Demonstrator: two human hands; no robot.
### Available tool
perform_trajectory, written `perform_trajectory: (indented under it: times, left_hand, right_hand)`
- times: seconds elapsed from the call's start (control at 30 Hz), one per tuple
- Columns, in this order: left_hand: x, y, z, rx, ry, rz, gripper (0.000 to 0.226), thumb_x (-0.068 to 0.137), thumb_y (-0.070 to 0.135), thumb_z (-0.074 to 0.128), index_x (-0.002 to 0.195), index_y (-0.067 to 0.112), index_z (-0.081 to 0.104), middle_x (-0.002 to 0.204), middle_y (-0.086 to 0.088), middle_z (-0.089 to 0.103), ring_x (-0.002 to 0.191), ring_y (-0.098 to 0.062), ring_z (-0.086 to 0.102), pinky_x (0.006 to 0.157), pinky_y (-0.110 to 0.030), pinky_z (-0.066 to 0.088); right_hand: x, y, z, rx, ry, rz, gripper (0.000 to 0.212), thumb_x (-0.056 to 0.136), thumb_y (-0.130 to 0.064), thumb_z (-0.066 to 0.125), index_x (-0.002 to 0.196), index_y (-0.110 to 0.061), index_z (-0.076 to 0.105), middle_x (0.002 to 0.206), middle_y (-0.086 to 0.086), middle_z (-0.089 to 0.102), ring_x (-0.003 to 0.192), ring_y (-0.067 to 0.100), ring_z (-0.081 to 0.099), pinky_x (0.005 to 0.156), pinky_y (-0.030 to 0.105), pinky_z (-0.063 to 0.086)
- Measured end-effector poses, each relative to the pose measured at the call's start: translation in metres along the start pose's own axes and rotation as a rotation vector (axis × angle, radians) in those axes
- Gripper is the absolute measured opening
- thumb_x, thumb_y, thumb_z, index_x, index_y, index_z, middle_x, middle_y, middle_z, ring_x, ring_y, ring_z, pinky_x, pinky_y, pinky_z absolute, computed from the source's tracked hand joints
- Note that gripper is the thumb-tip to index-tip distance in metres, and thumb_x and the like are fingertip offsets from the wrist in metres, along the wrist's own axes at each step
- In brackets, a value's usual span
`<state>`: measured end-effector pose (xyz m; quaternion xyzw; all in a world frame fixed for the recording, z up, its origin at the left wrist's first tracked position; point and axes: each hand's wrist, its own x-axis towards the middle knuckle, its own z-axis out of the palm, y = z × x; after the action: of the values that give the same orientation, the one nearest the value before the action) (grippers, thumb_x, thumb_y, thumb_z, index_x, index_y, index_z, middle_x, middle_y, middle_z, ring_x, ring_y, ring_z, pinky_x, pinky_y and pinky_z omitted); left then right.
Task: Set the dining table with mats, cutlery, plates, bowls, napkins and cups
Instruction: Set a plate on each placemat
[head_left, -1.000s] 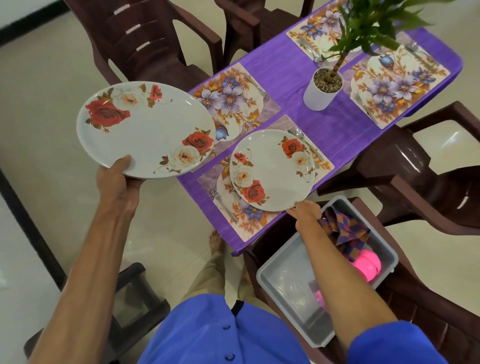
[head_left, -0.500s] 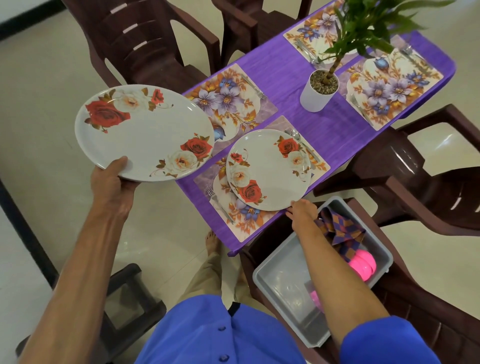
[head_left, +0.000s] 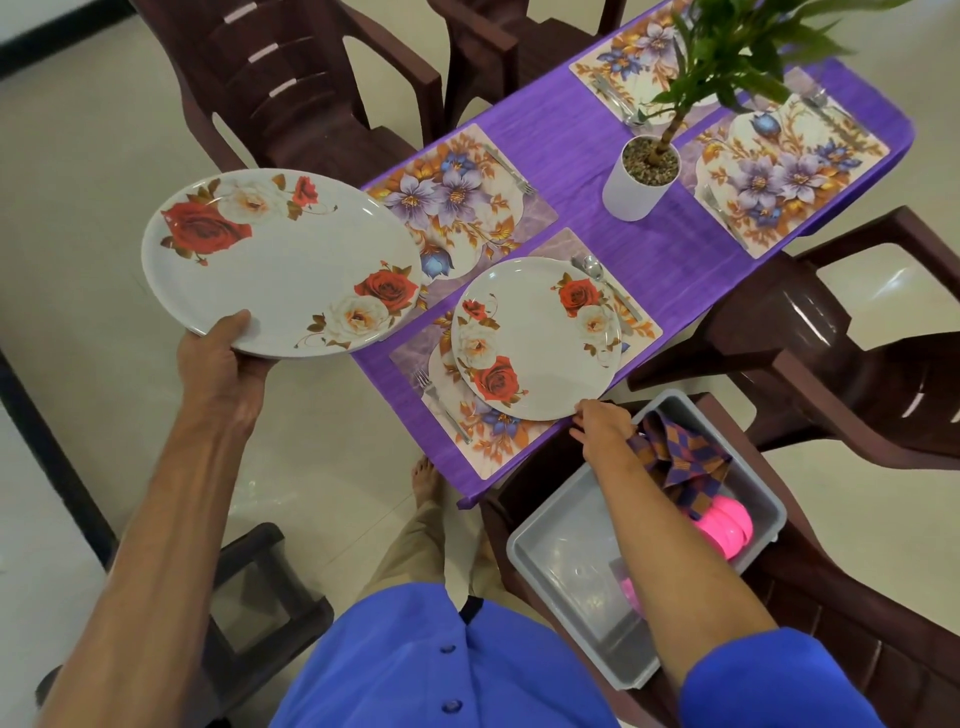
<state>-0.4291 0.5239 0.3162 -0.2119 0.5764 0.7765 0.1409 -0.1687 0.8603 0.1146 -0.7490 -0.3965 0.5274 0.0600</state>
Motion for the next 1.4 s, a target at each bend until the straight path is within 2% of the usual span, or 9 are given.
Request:
perform_trajectory:
  times: [0.53, 0.7, 0.77, 0.87, 0.97, 1.03, 1.17, 1.3, 1.4]
  left_hand:
    - [-0.009, 0.004, -0.006, -0.005, -0.031, 0.018, 0.049, 0.093, -0.006, 0.056, 0.138, 0.012, 0.06, 0.124, -0.003, 0.076, 0.115, -0.024, 0.073, 0.083, -0.047, 0.064]
    - [-0.014, 0.001, -0.007, 0.005, -0.045, 0.016, 0.049, 0.093, -0.006, 0.056, 0.139, 0.012, 0.06, 0.119, 0.0, 0.077, 0.114, -0.023, 0.073, 0.083, -0.046, 0.064]
    - [-0.018, -0.001, -0.007, 0.017, -0.049, 0.012, 0.048, 0.093, -0.006, 0.055, 0.138, 0.011, 0.06, 0.117, 0.001, 0.078, 0.112, -0.022, 0.073, 0.082, -0.045, 0.065]
    - [-0.023, -0.007, -0.011, 0.03, -0.067, 0.0, 0.049, 0.093, -0.007, 0.054, 0.14, 0.01, 0.059, 0.117, 0.001, 0.078, 0.111, -0.022, 0.073, 0.083, -0.043, 0.065]
    - [-0.031, -0.013, -0.014, 0.012, -0.095, -0.023, 0.052, 0.094, -0.006, 0.054, 0.144, 0.006, 0.057, 0.123, -0.003, 0.076, 0.113, -0.022, 0.073, 0.083, -0.041, 0.065]
    - [-0.038, -0.019, -0.014, -0.009, -0.113, -0.042, 0.049, 0.095, -0.005, 0.054, 0.142, 0.006, 0.059, 0.125, -0.005, 0.075, 0.111, -0.021, 0.074, 0.083, -0.039, 0.064]
    - [-0.046, -0.025, -0.014, 0.018, -0.21, -0.056, 0.04, 0.098, 0.001, 0.056, 0.136, 0.011, 0.063, 0.126, -0.004, 0.075, 0.115, -0.022, 0.072, 0.09, -0.038, 0.063]
    - [-0.025, -0.02, -0.007, 0.072, -0.325, -0.096, 0.037, 0.1, 0.005, 0.06, 0.137, 0.008, 0.063, 0.133, -0.01, 0.072, 0.116, -0.024, 0.072, 0.09, -0.037, 0.062]
    - [0.003, -0.017, -0.003, 0.075, -0.365, -0.118, 0.044, 0.102, 0.014, 0.062, 0.145, 0.006, 0.057, 0.136, -0.009, 0.069, 0.125, -0.026, 0.067, 0.098, -0.04, 0.06]
  right_hand:
    - [-0.007, -0.004, 0.001, -0.269, 0.025, -0.088, 0.021, 0.083, -0.007, 0.07, 0.104, -0.003, 0.069, 0.096, 0.012, 0.07, 0.086, 0.029, 0.071, 0.079, 0.047, 0.065]
    - [-0.012, -0.007, -0.008, -0.289, -0.003, -0.086, 0.014, 0.086, -0.009, 0.074, 0.08, -0.011, 0.061, 0.097, 0.015, 0.074, 0.077, 0.025, 0.072, 0.075, 0.045, 0.065]
    - [-0.028, -0.009, -0.013, -0.348, 0.036, -0.202, 0.004, 0.091, -0.013, 0.068, 0.092, -0.009, 0.066, 0.105, 0.013, 0.074, 0.087, 0.026, 0.069, 0.069, 0.036, 0.062]
    - [-0.056, -0.019, -0.015, -0.362, 0.075, -0.4, 0.024, 0.098, -0.016, 0.061, 0.12, -0.007, 0.064, 0.118, 0.01, 0.069, 0.103, 0.026, 0.067, 0.069, 0.025, 0.047]
    - [-0.09, -0.035, -0.002, -0.136, -0.269, -0.357, 0.026, 0.103, -0.03, 0.059, 0.117, -0.009, 0.065, 0.109, 0.014, 0.075, 0.085, 0.024, 0.075, 0.061, 0.026, 0.056]
    - [-0.118, -0.048, 0.006, -0.137, -0.55, -0.357, 0.044, 0.103, -0.05, 0.054, 0.123, -0.012, 0.064, 0.105, 0.009, 0.077, 0.084, 0.025, 0.077, 0.07, 0.033, 0.062]
    - [-0.17, -0.074, 0.02, -0.014, -0.794, -0.473, 0.055, 0.099, -0.061, 0.056, 0.129, -0.015, 0.06, 0.105, 0.007, 0.078, 0.092, 0.026, 0.078, 0.077, 0.038, 0.064]
    - [-0.193, -0.086, 0.038, -0.078, -0.547, -0.693, 0.042, 0.09, -0.04, 0.079, 0.107, -0.005, 0.062, 0.09, 0.006, 0.076, 0.074, 0.009, 0.075, 0.062, 0.024, 0.059]
    - [-0.189, -0.086, 0.051, -0.095, -0.444, -0.732, 0.036, 0.092, -0.042, 0.075, 0.095, -0.007, 0.066, 0.084, 0.008, 0.076, 0.073, 0.017, 0.075, 0.064, 0.038, 0.061]
